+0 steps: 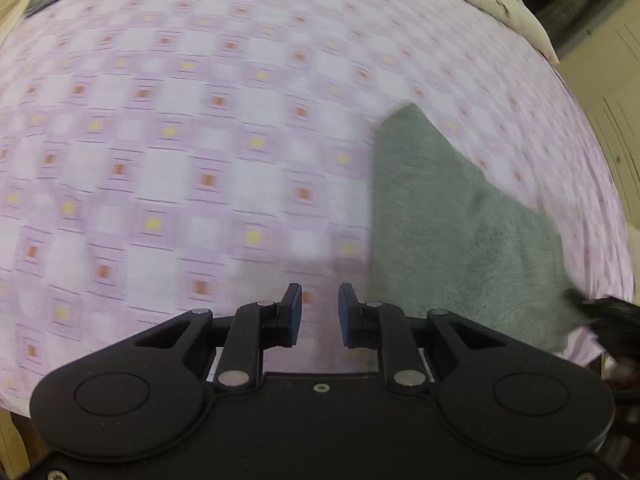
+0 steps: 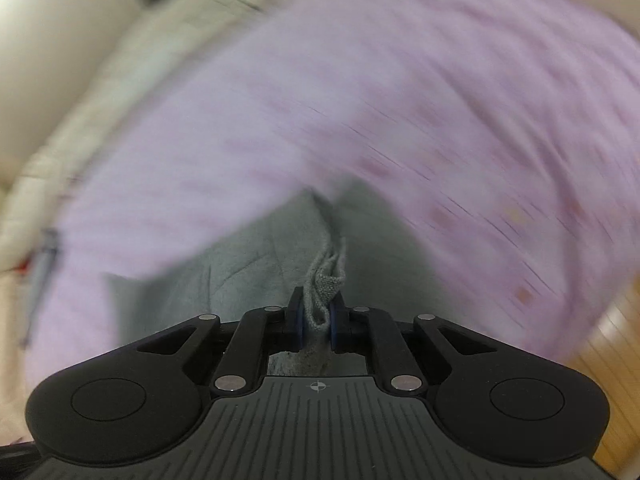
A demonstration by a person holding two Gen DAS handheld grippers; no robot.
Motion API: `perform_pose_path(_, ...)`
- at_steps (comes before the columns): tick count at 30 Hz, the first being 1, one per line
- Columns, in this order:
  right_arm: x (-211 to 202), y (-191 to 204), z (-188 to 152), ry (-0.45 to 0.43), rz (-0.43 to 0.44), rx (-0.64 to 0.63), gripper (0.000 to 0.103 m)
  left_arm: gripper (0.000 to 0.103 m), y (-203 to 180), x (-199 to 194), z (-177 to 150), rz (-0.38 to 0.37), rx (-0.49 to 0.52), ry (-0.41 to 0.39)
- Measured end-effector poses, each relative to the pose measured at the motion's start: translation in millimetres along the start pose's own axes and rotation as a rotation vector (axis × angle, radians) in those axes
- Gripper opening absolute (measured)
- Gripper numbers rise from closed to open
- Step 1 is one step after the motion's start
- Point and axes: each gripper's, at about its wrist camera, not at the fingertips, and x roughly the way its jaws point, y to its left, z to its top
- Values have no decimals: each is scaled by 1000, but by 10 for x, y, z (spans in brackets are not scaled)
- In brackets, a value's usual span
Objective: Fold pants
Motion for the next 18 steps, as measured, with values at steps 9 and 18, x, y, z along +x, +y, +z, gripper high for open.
perform_pose_path(9,-421,87,33,-114,94,-93,10,26,-766,223,49,-60,146,-15)
perform_pose_path(18,-189,-132,22,-2,39,-258,18,26,-1055,531,128,-36,141,-1)
